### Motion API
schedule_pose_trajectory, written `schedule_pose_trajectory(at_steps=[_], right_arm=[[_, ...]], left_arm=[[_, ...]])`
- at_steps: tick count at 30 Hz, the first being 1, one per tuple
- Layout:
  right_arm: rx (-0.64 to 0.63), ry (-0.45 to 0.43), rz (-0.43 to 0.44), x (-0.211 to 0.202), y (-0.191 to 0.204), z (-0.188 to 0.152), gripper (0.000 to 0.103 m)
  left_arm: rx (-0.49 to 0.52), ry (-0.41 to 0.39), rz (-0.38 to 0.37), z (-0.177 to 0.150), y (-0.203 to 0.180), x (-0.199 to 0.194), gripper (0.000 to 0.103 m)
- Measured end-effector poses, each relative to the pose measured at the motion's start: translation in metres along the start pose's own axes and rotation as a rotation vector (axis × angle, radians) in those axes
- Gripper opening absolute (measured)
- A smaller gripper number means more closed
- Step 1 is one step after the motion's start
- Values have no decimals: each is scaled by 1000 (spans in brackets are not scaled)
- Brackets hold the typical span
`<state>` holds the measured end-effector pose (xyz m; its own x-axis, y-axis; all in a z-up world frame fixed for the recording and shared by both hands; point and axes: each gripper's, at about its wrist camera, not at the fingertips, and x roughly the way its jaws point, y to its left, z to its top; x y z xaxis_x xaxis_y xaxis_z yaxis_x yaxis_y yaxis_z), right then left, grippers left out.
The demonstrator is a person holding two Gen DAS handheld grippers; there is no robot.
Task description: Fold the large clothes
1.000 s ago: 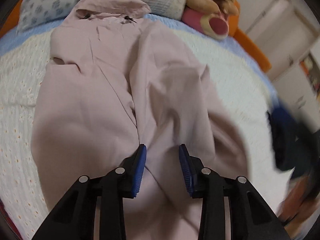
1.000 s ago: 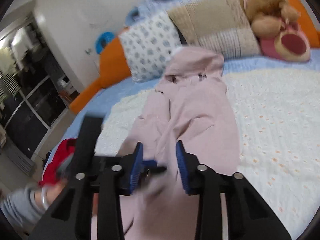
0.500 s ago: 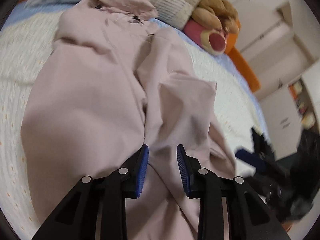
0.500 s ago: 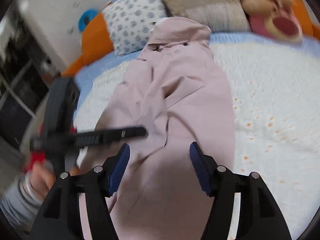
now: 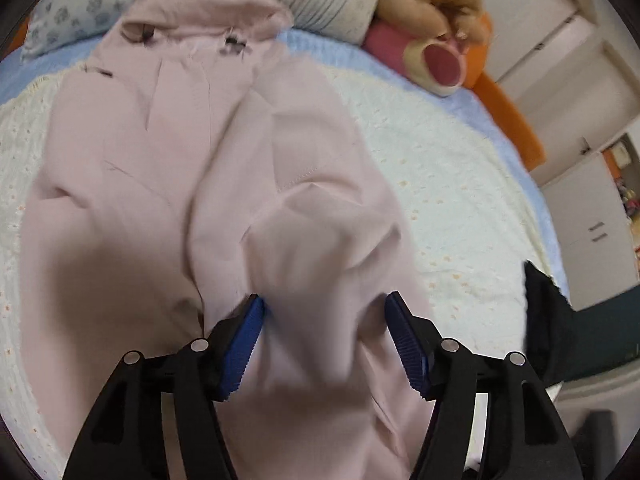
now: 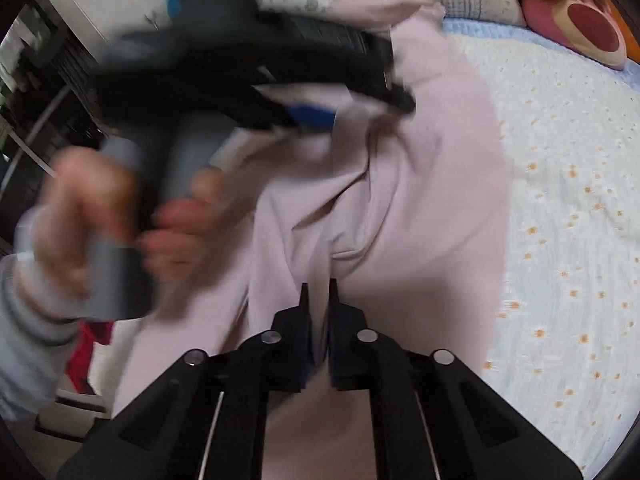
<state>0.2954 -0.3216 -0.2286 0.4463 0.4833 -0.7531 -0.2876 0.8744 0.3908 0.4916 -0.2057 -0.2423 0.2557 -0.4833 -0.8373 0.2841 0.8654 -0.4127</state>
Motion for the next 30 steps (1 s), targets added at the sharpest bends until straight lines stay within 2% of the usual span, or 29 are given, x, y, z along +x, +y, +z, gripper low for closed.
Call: schedule_pose_trajectory(at_steps=[1, 3, 4, 5, 6, 8, 10, 11, 14, 15, 19, 23, 24, 26, 28, 30], right_arm=[[1, -10, 5, -7, -4, -1, 5], [2, -39, 18, -27, -13, 0, 5], [9, -60, 32, -39, -18, -1, 5], [5, -80, 34, -50, -19, -1, 5], [-2, -97, 39, -59, -17, -3, 5], [-25, -126, 50, -75, -10, -6, 5], [-53, -131, 59, -74, 0, -5, 6], [-76, -127, 58, -72, 7, -8, 6], [-137, -84, 71, -50, 26, -14, 6], [-146, -67, 72, -42, 31, -21, 6], [-155, 14, 85, 1, 38, -33, 6], [-147, 58, 65, 32, 35, -44, 6], [-148, 57, 54, 38, 33, -47, 6], [-138, 43, 60, 38, 32, -50, 7], [-134, 23, 65, 37, 35, -46, 9], [-125, -2, 67, 30, 37, -49, 13]], left_arm=[[-15, 5, -18, 3, -1, 4, 65], [-35, 7, -82, 5, -6, 11, 53], [-45, 14, -145, 7, -11, 14, 41], [-59, 17, -221, 9, -15, 14, 35], [-68, 15, -264, 9, -17, 13, 34], [-103, -1, -398, 14, -16, 7, 29], [-126, -16, -464, 18, -6, 2, 27], [-126, -19, -473, 18, -2, 0, 27], [-90, -29, -463, 15, 15, -7, 27], [-81, -30, -439, 13, 24, -8, 27], [-132, -13, -401, 5, 64, -2, 27], [-94, 6, -309, -4, 79, 2, 27], [-91, 1, -294, -5, 78, -2, 28], [-89, -11, -265, -4, 71, -16, 41], [-54, -67, -210, -3, 60, -41, 51], [-29, -131, -219, 1, 51, -67, 52]])
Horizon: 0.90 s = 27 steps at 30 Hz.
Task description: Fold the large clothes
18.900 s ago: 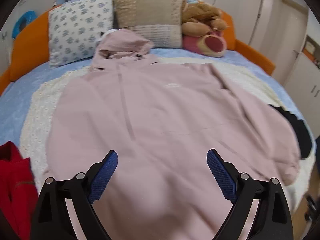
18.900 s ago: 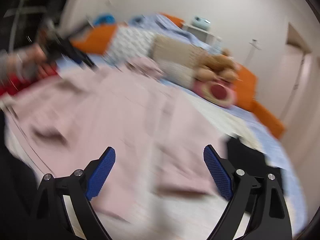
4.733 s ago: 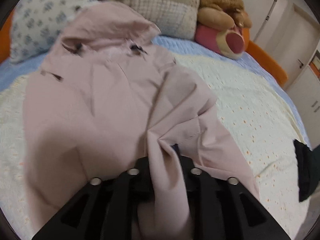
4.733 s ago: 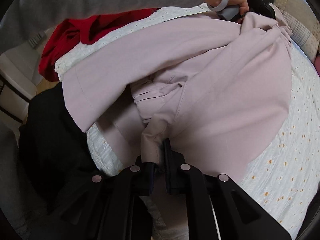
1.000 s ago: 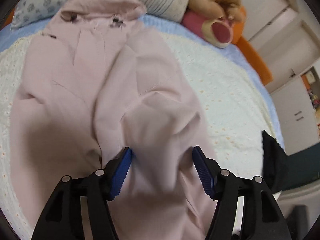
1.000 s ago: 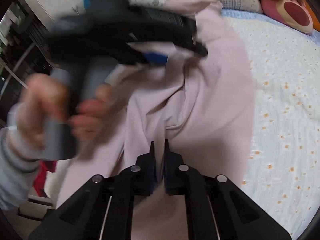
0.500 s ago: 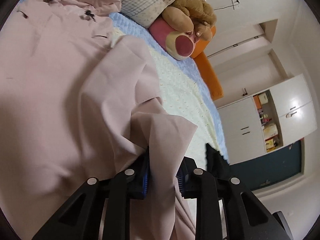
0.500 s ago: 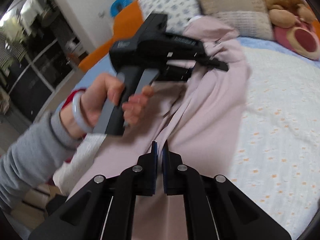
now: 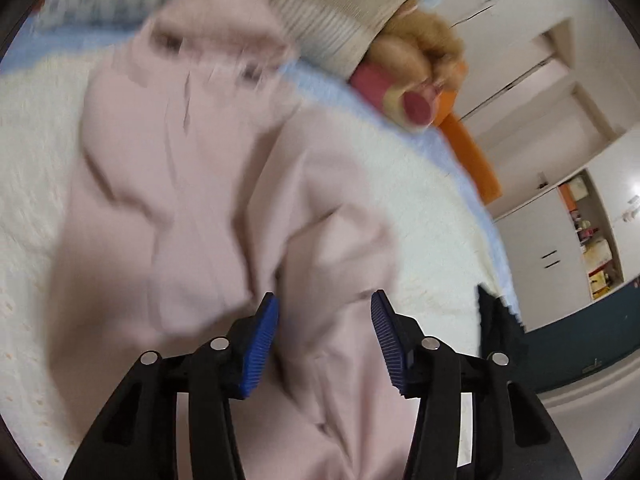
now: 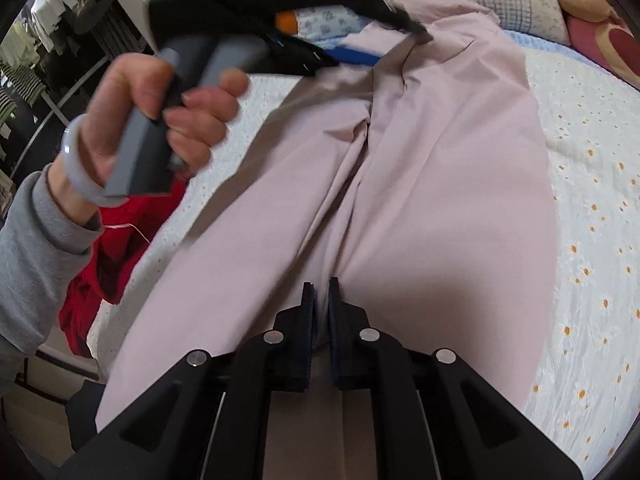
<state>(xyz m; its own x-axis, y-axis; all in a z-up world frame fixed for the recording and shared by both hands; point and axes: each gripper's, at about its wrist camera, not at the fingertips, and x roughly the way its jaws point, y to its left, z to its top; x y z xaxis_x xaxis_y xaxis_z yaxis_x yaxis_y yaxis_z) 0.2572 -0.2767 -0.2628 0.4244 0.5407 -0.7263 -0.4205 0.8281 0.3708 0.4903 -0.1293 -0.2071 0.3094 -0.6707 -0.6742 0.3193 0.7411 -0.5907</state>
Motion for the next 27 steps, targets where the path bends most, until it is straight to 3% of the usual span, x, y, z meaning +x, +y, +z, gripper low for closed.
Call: schedule_pose_trajectory(at_steps=[1, 4, 8, 10, 12, 15, 17, 21, 24, 26, 27], right_arm=[[-4, -13, 5, -4, 3, -4, 19], [2, -44, 12, -13, 14, -15, 25], [10, -51, 38, -24, 28, -37, 32], [-57, -38, -14, -29, 35, -49, 35], [-83, -13, -10, -31, 39, -55, 36], [-102, 1, 15, -36, 40, -63, 36], [-123, -3, 6, -35, 39, -69, 37], [-111, -30, 57, -55, 37, -69, 37], [-101, -66, 98, -88, 32, -70, 41], [-85, -96, 165, -117, 31, -77, 41], [-84, -97, 179, -122, 33, -81, 41]], left_arm=[[7, -36, -14, 3, -10, -12, 54], [53, -94, -72, 10, -37, -28, 57], [135, -52, -52, 13, -63, 5, 58], [143, -3, 17, 13, -60, 34, 58], [128, 42, 145, 19, -47, 68, 56], [76, 58, 288, 25, -12, 92, 41], [33, 51, 265, 23, 4, 93, 40], [76, 41, 291, 21, -10, 72, 39], [101, 14, 269, 11, -28, 33, 51], [122, -16, 240, -6, -41, -9, 65], [135, -25, 225, -19, -48, -29, 67]])
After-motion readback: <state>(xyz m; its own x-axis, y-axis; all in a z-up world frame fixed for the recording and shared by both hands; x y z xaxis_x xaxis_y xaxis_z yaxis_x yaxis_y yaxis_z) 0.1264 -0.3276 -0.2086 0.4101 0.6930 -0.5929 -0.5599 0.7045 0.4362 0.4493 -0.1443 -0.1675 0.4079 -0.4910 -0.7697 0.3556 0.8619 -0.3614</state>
